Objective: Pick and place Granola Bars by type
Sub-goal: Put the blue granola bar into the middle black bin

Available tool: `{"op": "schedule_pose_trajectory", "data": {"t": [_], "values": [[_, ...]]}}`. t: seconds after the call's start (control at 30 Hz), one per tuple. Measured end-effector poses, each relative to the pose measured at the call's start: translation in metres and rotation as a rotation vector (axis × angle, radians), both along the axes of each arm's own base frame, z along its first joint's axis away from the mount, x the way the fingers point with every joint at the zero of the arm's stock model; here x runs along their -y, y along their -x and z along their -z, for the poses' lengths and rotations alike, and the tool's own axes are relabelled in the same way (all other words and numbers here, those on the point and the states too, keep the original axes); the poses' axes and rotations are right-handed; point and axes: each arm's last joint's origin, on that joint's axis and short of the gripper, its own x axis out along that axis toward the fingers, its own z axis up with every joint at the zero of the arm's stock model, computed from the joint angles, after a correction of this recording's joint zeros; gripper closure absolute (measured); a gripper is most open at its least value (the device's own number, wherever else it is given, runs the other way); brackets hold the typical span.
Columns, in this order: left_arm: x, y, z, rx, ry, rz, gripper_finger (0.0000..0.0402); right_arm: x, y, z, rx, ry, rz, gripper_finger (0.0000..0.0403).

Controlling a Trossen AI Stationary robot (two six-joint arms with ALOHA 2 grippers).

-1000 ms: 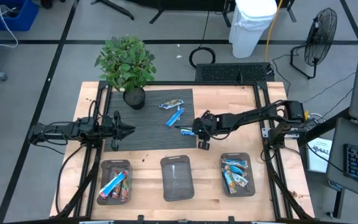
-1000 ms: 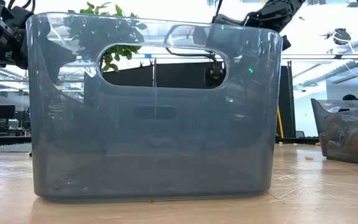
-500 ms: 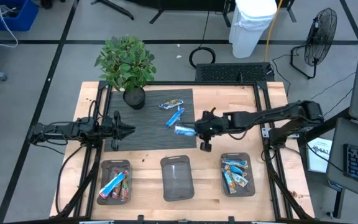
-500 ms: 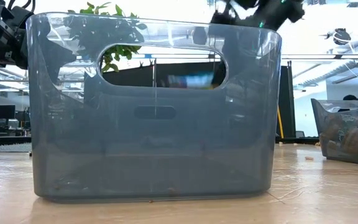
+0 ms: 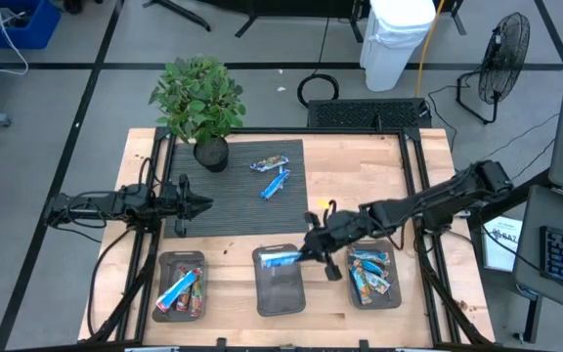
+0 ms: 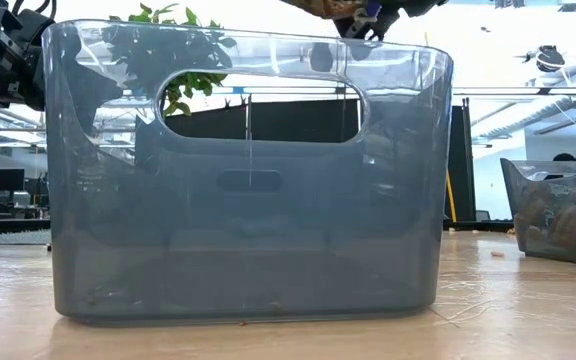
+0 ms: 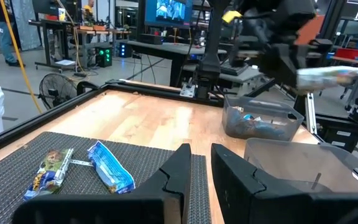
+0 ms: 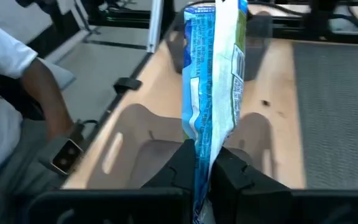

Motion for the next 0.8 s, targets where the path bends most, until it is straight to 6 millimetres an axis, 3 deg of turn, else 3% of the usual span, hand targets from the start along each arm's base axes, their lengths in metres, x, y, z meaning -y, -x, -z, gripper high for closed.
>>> {"op": "schedule_pose_trajectory", "data": {"t": [0.47, 0.8], "values": [[0.000, 0.000, 0.000, -0.002, 0.000, 0.000, 0.0334, -0.044, -0.020, 0.037, -0.085, -0.171, -0.094, 0.0391], [0.000, 0.000, 0.000, -0.003, 0.000, 0.000, 0.0334, -0.036, -0.039, 0.074, -0.195, -0.125, -0.040, 0.0391]]}}
